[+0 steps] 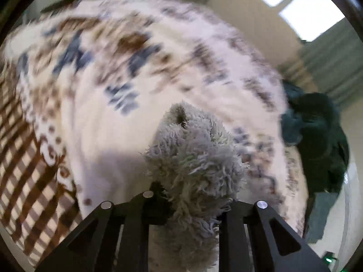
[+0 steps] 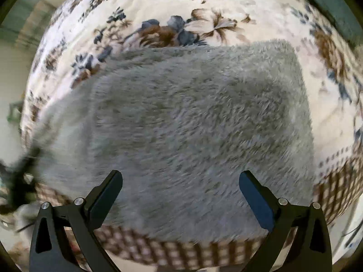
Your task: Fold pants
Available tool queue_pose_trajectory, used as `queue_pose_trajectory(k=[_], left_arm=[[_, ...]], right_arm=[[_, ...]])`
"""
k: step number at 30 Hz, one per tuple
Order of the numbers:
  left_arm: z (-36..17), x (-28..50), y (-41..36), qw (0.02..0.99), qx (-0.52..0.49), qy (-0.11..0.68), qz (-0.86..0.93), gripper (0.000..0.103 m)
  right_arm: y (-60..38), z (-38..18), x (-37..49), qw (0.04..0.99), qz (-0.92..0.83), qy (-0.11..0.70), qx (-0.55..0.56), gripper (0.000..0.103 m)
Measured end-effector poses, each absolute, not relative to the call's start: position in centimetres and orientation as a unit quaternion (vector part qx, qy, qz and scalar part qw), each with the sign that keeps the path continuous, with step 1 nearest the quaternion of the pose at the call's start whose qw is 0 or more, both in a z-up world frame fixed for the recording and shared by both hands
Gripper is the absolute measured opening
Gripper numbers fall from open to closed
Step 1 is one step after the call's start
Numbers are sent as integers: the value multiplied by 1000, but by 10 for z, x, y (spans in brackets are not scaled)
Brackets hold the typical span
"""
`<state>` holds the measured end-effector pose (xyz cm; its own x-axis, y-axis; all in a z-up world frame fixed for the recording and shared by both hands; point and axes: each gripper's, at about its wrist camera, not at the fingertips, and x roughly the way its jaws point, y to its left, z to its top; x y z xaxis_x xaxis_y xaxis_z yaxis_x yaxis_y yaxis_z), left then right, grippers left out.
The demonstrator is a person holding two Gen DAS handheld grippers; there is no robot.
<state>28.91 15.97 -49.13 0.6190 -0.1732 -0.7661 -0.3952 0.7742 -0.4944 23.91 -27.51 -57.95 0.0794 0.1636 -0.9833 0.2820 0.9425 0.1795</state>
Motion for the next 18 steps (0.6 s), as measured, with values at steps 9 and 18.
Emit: queue_pose_trajectory(k=[9, 18], left_arm=[[-379, 292, 59, 874, -293, 385, -50, 15], [-349, 287, -80, 850, -267, 429, -151, 15]], right_arm=[[-313, -588, 245, 721, -27, 673, 165, 103], [-395, -566, 236, 732, -44, 653, 189, 103]])
